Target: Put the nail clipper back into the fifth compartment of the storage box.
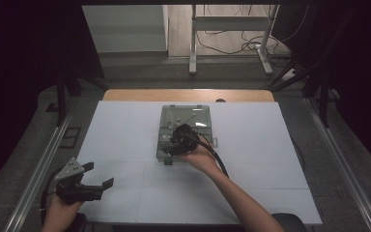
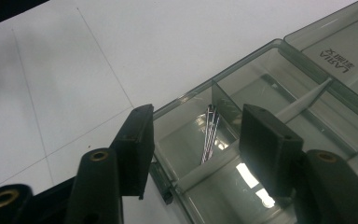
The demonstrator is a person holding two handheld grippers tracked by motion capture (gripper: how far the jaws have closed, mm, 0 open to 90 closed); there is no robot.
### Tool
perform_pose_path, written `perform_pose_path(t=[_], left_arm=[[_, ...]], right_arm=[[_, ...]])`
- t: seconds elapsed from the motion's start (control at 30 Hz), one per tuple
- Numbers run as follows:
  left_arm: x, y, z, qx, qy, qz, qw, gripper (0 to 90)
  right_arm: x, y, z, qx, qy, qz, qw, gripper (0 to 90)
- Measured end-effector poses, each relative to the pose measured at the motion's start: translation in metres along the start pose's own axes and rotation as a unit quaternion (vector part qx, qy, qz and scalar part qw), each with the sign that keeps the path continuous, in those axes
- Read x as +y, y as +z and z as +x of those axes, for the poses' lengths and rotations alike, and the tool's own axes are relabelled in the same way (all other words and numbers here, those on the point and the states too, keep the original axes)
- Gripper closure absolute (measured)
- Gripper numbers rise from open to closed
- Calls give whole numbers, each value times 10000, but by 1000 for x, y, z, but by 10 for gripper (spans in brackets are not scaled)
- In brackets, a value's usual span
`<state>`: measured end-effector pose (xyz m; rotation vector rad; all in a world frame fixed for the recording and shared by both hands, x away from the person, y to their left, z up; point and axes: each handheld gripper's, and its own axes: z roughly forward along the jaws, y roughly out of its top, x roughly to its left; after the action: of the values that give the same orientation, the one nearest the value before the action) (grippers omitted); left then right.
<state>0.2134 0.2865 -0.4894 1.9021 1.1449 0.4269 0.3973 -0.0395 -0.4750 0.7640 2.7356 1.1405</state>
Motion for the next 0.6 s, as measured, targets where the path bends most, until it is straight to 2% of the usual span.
perform_pose_path(t=[0.3,0.6], left_arm=[[0,0,0,-20,-10,-1,10000,28],[0,0,1,-30,-11,-3,10000,28]], right_arm=[[-2,-8,3,95,51,39,9999,388],[-5,-18,7,103,-43,45,9999,356]])
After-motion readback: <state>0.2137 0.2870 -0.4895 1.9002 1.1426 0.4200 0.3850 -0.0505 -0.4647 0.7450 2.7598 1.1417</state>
